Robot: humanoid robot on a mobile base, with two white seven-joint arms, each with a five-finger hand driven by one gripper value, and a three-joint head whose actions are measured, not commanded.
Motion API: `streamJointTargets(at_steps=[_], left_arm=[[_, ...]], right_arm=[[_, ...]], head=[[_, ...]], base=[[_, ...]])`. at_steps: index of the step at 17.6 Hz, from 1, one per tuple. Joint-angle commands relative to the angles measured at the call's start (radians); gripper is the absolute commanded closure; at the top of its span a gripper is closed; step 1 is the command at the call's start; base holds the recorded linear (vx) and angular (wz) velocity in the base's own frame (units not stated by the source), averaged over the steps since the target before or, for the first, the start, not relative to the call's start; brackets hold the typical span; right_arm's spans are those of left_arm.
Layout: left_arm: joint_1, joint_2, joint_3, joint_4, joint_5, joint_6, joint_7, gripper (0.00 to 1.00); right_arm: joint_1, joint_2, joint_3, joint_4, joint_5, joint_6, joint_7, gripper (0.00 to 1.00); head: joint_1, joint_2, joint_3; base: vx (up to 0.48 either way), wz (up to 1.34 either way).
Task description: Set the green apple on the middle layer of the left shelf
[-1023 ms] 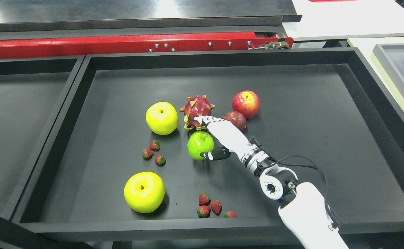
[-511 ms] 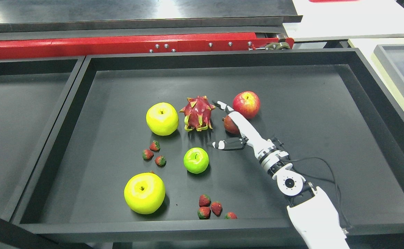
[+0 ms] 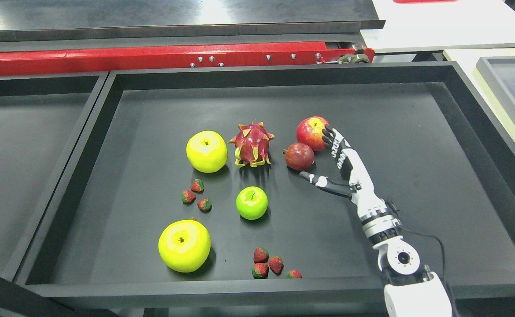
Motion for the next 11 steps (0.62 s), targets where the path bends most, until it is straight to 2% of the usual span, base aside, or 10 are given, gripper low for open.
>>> streamJointTargets(at_steps=[1,6,11], left_arm=[[0.0,0.017,0.0,0.0,0.0,-0.001,0.001,0.0],[0.0,0.017,0.0,0.0,0.0,0.0,-0.001,0.0],[0.0,0.017,0.0,0.001,0.0,-0.001,-0.001,0.0]], right_arm=[[0.067,0.02,-0.1,-0.035,-0.088,-0.007,0.005,0.0],[0.086,0.02,-0.005,-0.035,-0.087,0.002,0.005,0.0],[0.086,0.02,0.004,-0.035,-0.085,0.004,0.005,0.0]], head=[[0.0,0.0,0.0],[0.0,0.0,0.0],[0.0,0.0,0.0]], base=[[0.0,0.0],[0.0,0.0],[0.0,0.0]])
